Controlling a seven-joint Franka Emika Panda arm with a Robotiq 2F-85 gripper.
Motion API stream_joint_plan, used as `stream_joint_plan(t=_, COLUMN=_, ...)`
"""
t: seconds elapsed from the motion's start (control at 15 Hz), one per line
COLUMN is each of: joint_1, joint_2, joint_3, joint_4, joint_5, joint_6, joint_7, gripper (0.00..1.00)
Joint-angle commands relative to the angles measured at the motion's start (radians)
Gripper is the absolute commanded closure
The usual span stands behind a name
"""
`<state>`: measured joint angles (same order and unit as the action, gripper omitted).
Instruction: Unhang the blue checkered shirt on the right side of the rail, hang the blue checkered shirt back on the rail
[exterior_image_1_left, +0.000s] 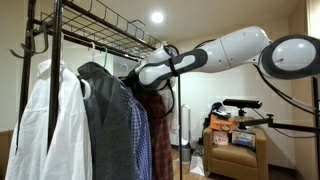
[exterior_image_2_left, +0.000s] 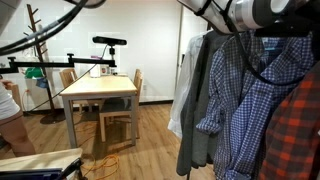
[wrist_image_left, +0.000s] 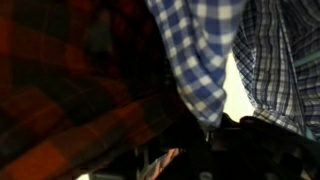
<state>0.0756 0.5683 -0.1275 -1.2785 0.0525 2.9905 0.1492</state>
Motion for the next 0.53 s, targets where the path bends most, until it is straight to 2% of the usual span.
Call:
stream_joint_plan(t=0.0, joint_1=0.048, joint_2=-0.121, joint_3=-0.063, joint_4=-0.188, joint_5=-0.010, joint_6=0.091, joint_7=0.064, gripper=0.92)
stream_joint_plan(t=0.27, joint_1=0.120, joint_2=-0.187, joint_3=-0.156, joint_4=-0.303, joint_5=-0.015, joint_6=0.211, joint_7=0.108, gripper=0.92)
stream_joint_plan(t=0.47, joint_1=0.159, joint_2=-0.220, joint_3=-0.188, joint_4=-0.353, joint_5=-0.006, joint_6=0.293, joint_7=0.101, gripper=0.92)
